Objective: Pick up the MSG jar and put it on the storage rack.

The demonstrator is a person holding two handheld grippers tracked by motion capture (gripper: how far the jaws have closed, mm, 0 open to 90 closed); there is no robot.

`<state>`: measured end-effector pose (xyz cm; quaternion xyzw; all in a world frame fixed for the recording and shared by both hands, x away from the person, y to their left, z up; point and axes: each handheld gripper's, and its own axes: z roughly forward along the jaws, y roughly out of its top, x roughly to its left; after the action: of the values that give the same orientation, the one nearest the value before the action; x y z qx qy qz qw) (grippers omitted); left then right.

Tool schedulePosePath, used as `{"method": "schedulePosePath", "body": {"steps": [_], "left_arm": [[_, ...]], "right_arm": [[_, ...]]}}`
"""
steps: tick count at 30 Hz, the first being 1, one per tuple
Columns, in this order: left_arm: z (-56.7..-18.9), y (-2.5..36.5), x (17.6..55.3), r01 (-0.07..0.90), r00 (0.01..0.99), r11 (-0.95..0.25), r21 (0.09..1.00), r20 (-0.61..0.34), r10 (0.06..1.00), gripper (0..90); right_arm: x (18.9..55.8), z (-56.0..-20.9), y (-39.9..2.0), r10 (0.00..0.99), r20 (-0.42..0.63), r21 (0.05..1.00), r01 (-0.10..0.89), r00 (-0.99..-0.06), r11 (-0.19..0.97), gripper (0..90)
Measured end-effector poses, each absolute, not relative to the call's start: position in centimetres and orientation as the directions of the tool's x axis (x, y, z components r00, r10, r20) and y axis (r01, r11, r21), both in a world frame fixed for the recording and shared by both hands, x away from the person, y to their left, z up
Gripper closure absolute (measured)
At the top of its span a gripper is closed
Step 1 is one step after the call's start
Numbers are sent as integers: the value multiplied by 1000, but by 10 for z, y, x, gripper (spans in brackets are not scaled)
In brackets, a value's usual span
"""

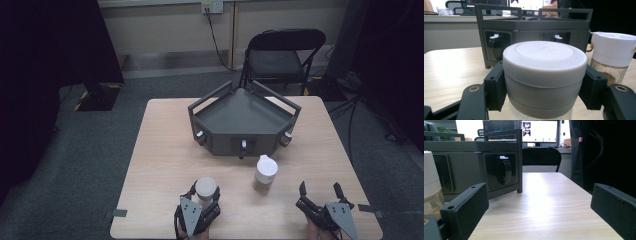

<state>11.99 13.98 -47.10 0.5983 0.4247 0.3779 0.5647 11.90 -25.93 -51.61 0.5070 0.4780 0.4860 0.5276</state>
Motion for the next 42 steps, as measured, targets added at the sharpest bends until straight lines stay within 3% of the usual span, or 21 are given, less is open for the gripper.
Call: {"method": "schedulePosePath", "body": {"steps": [42], "left_arm": [[-428, 172, 156, 60, 523, 0, 998, -32, 852, 342]], "right_arm": [[119, -516, -259, 997, -11, 1000, -29, 70, 13, 1]]}}
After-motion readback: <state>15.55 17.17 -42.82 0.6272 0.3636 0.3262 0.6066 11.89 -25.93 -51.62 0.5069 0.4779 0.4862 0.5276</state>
